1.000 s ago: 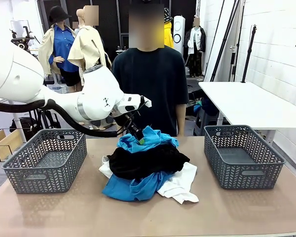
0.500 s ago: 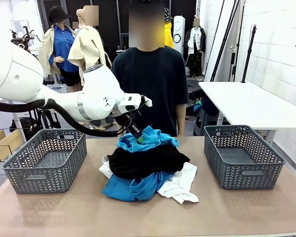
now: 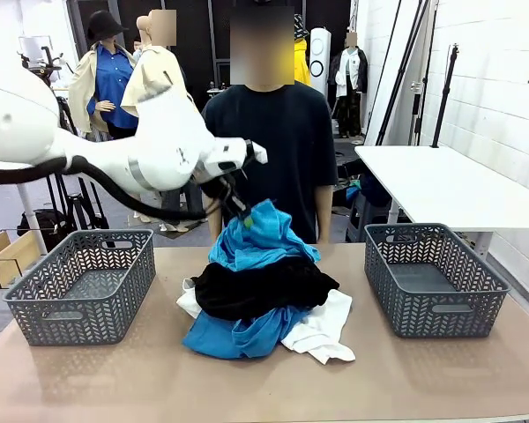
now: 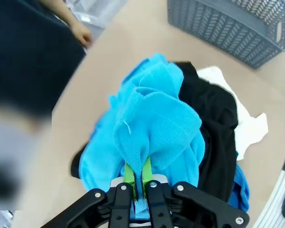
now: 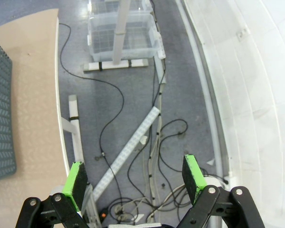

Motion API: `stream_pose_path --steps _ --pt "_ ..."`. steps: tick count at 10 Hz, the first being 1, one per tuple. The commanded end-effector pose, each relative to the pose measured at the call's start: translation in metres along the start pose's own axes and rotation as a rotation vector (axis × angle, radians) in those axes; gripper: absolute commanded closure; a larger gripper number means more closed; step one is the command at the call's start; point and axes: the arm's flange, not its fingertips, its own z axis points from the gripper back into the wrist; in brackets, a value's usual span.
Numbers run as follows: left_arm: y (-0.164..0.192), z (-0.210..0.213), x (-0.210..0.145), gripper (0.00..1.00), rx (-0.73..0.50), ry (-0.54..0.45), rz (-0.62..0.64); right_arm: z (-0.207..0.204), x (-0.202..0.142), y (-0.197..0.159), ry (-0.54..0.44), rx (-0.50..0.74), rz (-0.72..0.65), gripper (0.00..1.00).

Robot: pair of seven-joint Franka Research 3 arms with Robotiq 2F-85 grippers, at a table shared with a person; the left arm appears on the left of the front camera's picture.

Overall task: Sort the tops and bottoms.
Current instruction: Lift clothes from the center of the table with your left hand.

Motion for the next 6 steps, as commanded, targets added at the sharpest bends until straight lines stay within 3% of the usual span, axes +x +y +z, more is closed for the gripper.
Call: stream_pose_path --steps 1,6 --pt "0.015 0.066 0.024 1.00 0.025 -0.066 -0.028 -0.002 0.000 -0.002 0.000 0.005 -0.005 0.00" --pt "-0.008 0.279 0.123 1.00 0.317 -0.261 -0.013 -0.002 0.000 -0.002 0.000 0.005 -0.005 0.00"
